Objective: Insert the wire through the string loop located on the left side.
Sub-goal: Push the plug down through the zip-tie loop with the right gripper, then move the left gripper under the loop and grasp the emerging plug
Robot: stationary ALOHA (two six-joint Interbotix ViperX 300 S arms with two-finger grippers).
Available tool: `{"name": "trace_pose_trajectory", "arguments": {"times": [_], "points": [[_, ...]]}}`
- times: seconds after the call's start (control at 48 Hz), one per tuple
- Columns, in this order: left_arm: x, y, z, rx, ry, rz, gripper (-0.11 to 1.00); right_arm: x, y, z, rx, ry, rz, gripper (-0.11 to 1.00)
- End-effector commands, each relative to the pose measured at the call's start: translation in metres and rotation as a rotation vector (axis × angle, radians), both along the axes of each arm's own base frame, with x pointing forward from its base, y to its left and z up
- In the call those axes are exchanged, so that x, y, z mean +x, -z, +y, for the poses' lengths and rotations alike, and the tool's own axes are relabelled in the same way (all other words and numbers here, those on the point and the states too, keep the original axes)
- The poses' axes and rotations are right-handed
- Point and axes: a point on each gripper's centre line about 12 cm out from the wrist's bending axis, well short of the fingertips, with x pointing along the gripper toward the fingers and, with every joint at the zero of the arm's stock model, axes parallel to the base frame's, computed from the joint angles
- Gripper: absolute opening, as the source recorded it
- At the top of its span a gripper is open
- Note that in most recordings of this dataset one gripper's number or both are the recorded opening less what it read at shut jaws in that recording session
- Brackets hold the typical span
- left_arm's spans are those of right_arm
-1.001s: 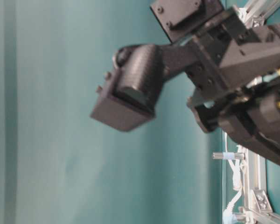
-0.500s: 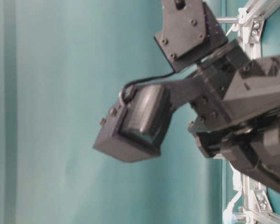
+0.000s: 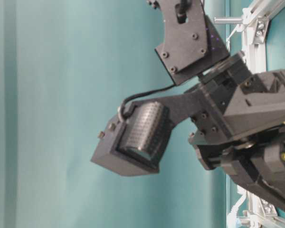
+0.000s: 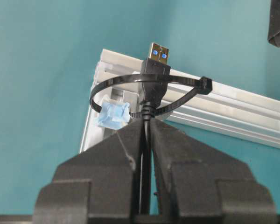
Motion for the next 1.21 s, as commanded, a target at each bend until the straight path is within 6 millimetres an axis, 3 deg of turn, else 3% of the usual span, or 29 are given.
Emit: {"name": "trace_pose_trajectory", "arguments": {"times": [0.0,0.897,1.188], "points": [[0.003,-0.006,-0.001,0.006,0.008,-0.021,0.77,0.007,-0.019,0.001,0.006,-0.001,-0.05,0.07],[0.003,-0.006,-0.005,0.004,0.023,-0.021,0.77,0.008,-0.019,0.001,0.009,0.002,-0.053,0.07],[0.003,-0.007,-0.03,-0.006,0.11,-0.023,0.77,0.008,-0.019,0.001,0.009,0.0,-0.053,0.07]]}}
